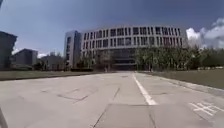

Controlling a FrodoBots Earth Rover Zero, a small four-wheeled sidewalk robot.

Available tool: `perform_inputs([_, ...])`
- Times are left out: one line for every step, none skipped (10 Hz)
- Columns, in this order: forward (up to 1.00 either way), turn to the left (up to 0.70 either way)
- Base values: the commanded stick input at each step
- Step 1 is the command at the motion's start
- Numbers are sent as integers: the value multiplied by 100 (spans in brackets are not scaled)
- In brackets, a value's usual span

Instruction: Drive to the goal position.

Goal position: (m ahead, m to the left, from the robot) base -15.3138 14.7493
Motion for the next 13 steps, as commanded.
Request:
perform_inputs([100, 27])
perform_inputs([100, 27])
perform_inputs([100, 27])
perform_inputs([100, 27])
perform_inputs([100, 27])
perform_inputs([100, 27])
perform_inputs([100, 27])
perform_inputs([100, 27])
perform_inputs([100, 27])
perform_inputs([100, 27])
perform_inputs([100, 27])
perform_inputs([100, 27])
perform_inputs([100, 27])
